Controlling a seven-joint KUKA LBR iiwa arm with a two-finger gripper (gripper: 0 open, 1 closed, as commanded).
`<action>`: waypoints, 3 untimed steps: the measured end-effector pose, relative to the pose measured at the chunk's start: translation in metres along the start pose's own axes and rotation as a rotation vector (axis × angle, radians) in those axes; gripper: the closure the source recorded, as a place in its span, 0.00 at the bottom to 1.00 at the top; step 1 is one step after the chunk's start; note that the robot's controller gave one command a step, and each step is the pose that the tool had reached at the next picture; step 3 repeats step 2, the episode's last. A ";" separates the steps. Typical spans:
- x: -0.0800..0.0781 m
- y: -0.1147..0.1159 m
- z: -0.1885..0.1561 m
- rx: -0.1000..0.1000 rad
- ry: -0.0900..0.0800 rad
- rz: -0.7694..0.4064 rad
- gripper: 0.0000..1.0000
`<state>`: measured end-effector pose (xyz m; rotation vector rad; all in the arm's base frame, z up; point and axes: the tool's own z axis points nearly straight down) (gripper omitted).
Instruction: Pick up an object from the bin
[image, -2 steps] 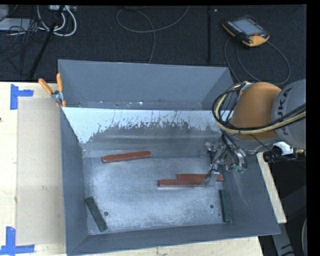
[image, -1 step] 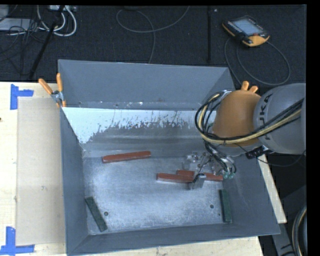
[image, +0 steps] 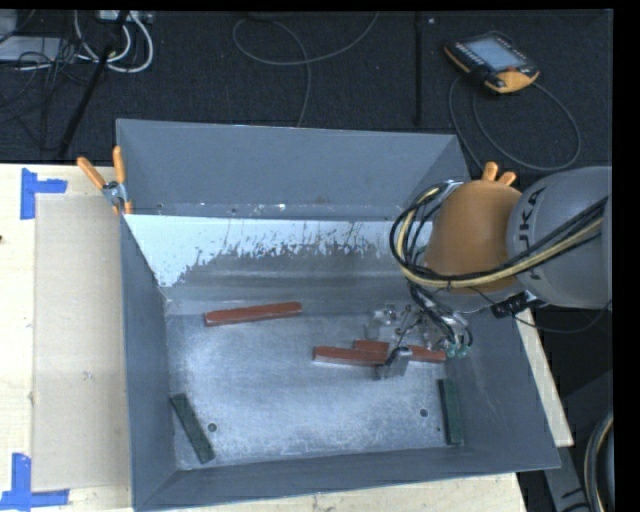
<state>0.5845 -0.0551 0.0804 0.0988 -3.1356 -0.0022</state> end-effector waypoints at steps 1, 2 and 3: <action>-0.017 0.037 -0.119 0.001 -0.005 -0.025 1.00; -0.017 0.037 -0.119 0.001 -0.005 -0.025 1.00; -0.017 0.037 -0.119 0.001 -0.005 -0.025 1.00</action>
Offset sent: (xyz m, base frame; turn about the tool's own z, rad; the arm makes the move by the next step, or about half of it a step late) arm 0.0000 0.0000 0.0000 0.0000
